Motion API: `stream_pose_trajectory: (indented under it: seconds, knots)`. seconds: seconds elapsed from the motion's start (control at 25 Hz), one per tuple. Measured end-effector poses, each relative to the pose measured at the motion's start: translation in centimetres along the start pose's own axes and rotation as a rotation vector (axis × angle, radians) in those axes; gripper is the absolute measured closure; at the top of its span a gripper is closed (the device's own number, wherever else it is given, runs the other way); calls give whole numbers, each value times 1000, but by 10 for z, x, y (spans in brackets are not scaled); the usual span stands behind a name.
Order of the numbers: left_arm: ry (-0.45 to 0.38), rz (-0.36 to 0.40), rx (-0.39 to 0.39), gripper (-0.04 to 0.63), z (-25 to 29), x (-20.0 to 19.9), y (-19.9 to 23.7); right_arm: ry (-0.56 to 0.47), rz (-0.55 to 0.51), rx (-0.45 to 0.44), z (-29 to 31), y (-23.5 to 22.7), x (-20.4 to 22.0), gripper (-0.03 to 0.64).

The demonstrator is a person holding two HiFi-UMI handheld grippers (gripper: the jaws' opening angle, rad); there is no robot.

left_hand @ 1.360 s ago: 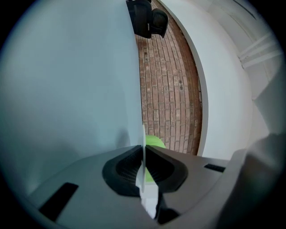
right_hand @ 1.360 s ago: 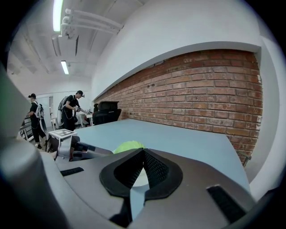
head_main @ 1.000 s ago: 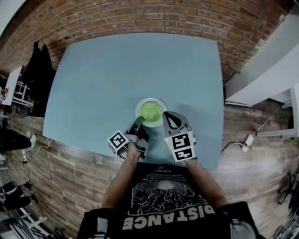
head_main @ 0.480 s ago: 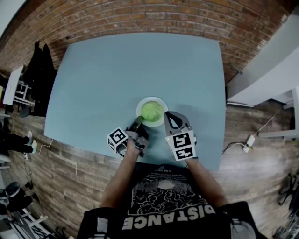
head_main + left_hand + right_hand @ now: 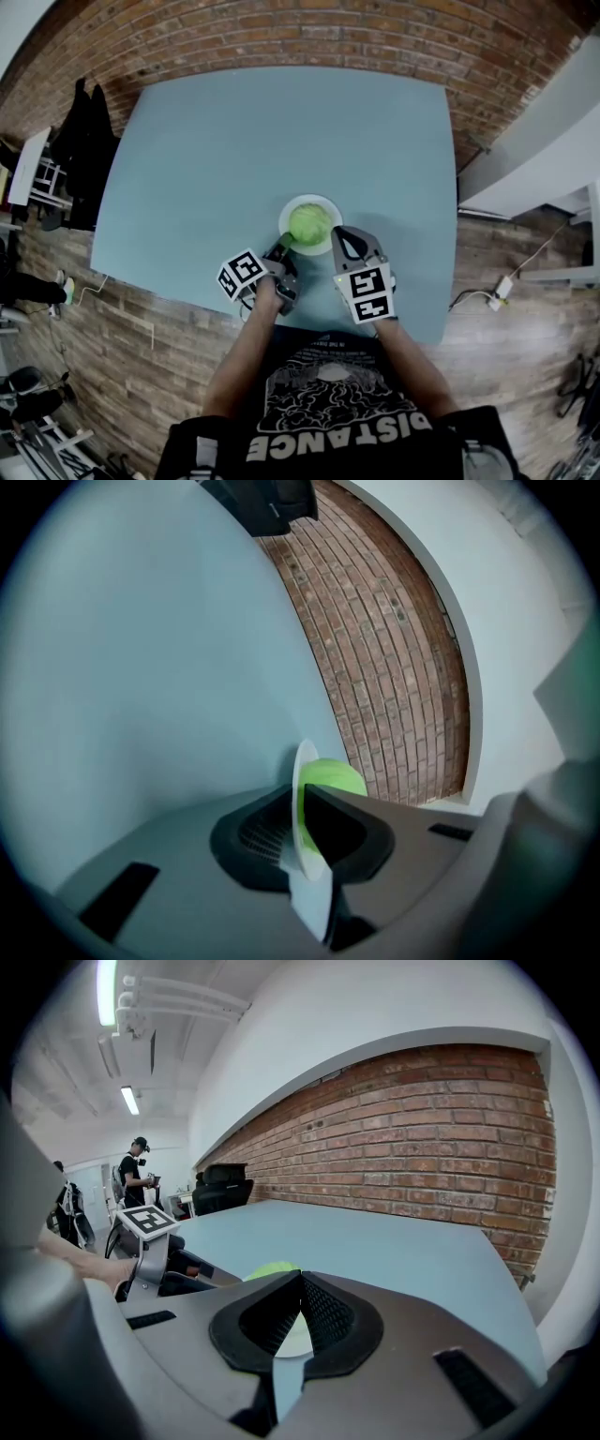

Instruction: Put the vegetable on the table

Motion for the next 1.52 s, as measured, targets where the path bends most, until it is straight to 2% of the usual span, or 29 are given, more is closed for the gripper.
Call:
stream_pose_trajectory:
  seconds: [0.24,0.72,0.84,0.96,1.04,1.24,1.52]
  knots:
    - [56,151,-129,560,0,2,1,-2,-4,-6,2,4,-2,607]
    - [111,351,-329,551,2,3,1,6,-15,-3,3,6,0,607]
    - [105,461,-387,543,1,3,-4,8,-20,-7,3,8,0,607]
    - [80,621,-440,541,-2,2,-13,9,-23,-11,3,9,0,607]
    - [73,686,-434,541,-2,2,-19,8,-23,-14,4,10,0,607]
    - [16,738,-353,541,-12,4,-42,1,-17,-25,2,13,-1,607]
    - [-65,859,-161,543,-32,27,-93,-40,-14,-43,-6,19,-15,607]
Point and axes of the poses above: the fingertips, and each gripper's own axes: z forward along the fingers, y to its left, x out of its underside, the point moved 5 cm from there along -z, backward along the fingers, and after that the axes turned 7 degrees about -z, right-handed, at the moved point
